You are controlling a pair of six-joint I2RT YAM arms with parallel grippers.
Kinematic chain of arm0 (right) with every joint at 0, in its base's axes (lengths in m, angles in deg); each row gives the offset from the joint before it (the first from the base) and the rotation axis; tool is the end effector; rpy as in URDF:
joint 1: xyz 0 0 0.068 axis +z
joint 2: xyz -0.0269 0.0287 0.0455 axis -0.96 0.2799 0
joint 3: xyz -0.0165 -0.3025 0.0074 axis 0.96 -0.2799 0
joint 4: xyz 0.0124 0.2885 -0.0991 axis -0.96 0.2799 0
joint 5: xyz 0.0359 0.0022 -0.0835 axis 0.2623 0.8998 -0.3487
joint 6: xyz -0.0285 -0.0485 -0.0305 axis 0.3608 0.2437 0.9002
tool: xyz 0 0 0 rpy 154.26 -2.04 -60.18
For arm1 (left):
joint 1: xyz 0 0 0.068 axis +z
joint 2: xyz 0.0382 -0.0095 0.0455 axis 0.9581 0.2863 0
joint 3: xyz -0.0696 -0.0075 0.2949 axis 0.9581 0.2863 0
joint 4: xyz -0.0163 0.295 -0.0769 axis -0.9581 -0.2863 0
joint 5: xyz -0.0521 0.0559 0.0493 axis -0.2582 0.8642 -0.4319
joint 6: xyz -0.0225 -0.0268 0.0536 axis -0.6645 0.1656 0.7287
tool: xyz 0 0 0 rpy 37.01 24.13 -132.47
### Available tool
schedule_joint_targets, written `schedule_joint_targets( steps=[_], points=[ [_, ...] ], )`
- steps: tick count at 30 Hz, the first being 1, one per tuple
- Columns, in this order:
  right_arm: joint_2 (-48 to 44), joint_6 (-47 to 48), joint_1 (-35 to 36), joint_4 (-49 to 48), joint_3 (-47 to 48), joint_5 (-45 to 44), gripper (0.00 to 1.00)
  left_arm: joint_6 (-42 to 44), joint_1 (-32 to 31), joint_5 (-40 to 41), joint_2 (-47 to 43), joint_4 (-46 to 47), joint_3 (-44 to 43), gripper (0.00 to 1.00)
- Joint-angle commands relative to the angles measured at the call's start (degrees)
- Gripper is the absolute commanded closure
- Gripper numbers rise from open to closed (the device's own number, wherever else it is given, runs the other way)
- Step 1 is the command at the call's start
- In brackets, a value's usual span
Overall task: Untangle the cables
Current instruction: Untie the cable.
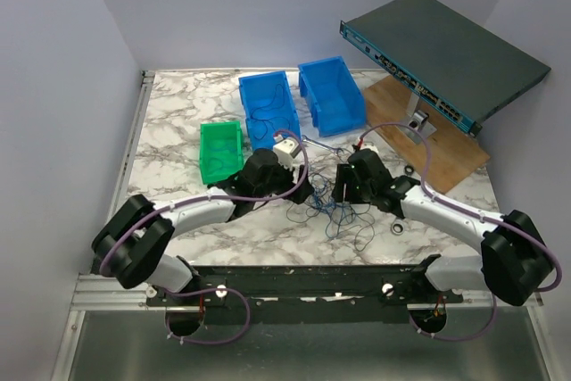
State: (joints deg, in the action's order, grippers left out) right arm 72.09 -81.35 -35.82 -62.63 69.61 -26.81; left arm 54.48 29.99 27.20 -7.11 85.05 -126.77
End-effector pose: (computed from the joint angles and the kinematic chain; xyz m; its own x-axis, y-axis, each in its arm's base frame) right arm 0.2349 0.1715 0.1910 -0.7866 0.0623 -0.6143 -0.1006 0.9687 0.2270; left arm 0.2393 -0.2367 0.1978 -0.5744 0.0495 -0.8170 0.6134 0.6870 -0.3896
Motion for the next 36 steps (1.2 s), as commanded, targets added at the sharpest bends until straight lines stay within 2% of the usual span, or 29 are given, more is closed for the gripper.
schedule_joint_targets(
  steps=[1,3,6,8,11,12,20,25,30,36],
  points=[
    [2.4,2.4,0.1,-5.0,-0.2,7.7,0.4,-1.8,-0.2,-5.5,5.8,-6.2,-4.8,0.27],
    [3.9,2.1,0.1,-5.2,0.3,7.6,0.55,-1.9,-0.2,-6.1,8.0,-8.5,-6.7,0.34],
    [3.5,1.5,0.1,-4.7,0.6,6.2,0.84,-1.5,-0.2,-6.7,10.5,-11.1,-8.7,0.49],
    [1.7,1.1,0.1,-4.3,0.3,5.1,0.94,-0.9,-0.2,-6.7,11.3,-12.6,-9.6,0.63],
    [-1.5,0.9,0.1,-2.6,0.7,2.8,0.99,-0.4,-0.1,-5.5,11.9,-14.5,-10.6,0.97],
    [-2.7,0.8,0.1,-1.5,1.1,1.5,0.99,-0.5,0.1,-4.5,11.6,-14.9,-10.6,1.0],
    [-11.8,-2.3,0.1,6.1,3.7,-16.0,1.0,-4.4,5.6,6.6,0.9,-11.6,-2.2,1.0],
    [-17.8,-7.6,0.0,9.6,3.5,-28.3,0.99,-9.0,12.6,8.4,-8.0,-7.3,5.9,1.0],
    [-23.2,-10.7,0.0,10.7,2.0,-33.9,0.99,-10.7,14.2,17.7,-16.1,-7.3,10.5,1.0],
    [-25.2,-29.1,0.0,24.8,3.4,-50.9,0.99,-16.5,15.5,35.0,-27.7,-13.4,14.9,1.0]
  ],
)
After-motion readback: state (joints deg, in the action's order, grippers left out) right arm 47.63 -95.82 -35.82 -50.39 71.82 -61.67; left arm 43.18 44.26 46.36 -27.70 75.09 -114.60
